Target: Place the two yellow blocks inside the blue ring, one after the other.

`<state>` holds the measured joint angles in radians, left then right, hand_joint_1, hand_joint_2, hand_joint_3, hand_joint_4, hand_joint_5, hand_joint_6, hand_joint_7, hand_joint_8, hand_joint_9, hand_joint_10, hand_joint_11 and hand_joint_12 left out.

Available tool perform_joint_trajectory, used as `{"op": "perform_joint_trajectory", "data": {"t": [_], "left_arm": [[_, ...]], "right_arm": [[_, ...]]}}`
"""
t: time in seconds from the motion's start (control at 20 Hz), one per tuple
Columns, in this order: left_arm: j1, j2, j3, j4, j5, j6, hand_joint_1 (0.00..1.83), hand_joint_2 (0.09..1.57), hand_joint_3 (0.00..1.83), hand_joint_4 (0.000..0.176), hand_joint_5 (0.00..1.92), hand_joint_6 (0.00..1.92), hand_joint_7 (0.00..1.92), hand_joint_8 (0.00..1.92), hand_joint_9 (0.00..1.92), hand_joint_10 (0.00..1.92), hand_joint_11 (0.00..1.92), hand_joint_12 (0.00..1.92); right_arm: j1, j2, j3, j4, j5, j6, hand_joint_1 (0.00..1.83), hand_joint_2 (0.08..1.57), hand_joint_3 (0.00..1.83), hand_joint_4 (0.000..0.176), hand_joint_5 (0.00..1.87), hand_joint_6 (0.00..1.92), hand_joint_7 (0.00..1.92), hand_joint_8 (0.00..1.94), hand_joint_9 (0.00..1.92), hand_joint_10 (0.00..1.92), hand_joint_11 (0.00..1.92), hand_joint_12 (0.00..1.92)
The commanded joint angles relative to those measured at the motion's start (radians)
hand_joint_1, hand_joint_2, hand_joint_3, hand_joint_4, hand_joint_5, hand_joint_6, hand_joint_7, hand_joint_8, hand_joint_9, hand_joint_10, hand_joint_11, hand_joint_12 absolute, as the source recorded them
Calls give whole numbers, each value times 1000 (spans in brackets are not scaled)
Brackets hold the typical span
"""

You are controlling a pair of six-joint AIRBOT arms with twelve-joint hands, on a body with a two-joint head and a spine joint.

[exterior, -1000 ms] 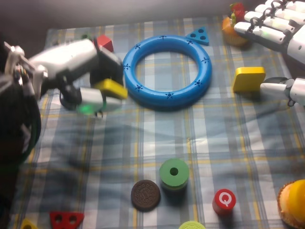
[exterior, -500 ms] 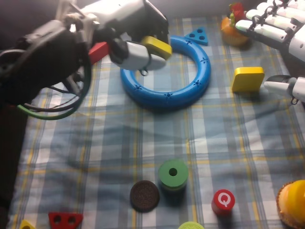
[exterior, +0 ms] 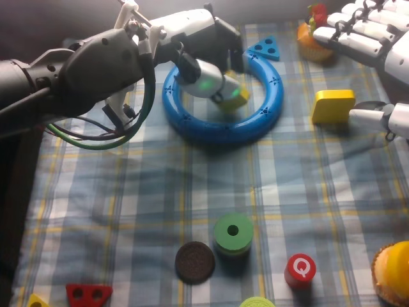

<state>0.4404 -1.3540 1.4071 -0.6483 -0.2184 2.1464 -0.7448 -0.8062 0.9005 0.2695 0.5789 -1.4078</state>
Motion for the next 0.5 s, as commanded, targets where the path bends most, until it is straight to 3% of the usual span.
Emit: {"op": "perform_joint_trajectory", "data": {"t": [0.0, 0.05, 0.15, 0.2, 0.25, 0.4, 0.45], "left_arm": [[-14, 13, -7, 13, -103, -4, 850, 1077, 0, 84, 341, 289, 377, 323, 147, 815, 6, 1557], [-13, 19, -13, 13, -107, -4, 827, 1074, 0, 89, 352, 172, 382, 130, 151, 599, 0, 1404], [-10, 45, -44, 24, -130, -4, 783, 1046, 0, 93, 347, 58, 358, 24, 36, 779, 0, 1493], [-4, 66, -71, 53, -154, -23, 731, 1051, 1, 104, 324, 34, 331, 6, 10, 759, 0, 1424], [5, 90, -100, 93, -181, -63, 654, 1113, 16, 93, 330, 26, 325, 2, 18, 666, 0, 1208], [48, 181, -194, 244, -306, -260, 313, 1354, 14, 37, 317, 4, 303, 1, 93, 461, 0, 1081], [65, 209, -220, 283, -362, -332, 313, 1354, 14, 37, 317, 4, 303, 1, 93, 461, 0, 1081]], "right_arm": [[7, 0, 4, -9, 117, -1, 471, 1343, 3, 0, 0, 0, 0, 0, 0, 0, 0, 0], [7, 0, 4, -9, 117, -1, 473, 1344, 3, 0, 0, 0, 0, 0, 0, 0, 0, 0], [7, 0, 4, -9, 117, 0, 464, 1344, 2, 0, 0, 0, 0, 0, 0, 0, 0, 0], [7, -1, 5, -9, 117, 0, 436, 1341, 1, 0, 0, 0, 0, 0, 0, 0, 0, 0], [7, -3, 8, -9, 115, 0, 474, 1338, 0, 0, 0, 0, 0, 0, 0, 0, 0, 0], [16, -35, 35, -9, 84, 8, 479, 1323, 0, 1, 0, 0, 0, 0, 0, 0, 11, 5], [18, -44, 43, -9, 76, 9, 479, 1323, 0, 1, 0, 0, 0, 0, 0, 0, 11, 5]]}}
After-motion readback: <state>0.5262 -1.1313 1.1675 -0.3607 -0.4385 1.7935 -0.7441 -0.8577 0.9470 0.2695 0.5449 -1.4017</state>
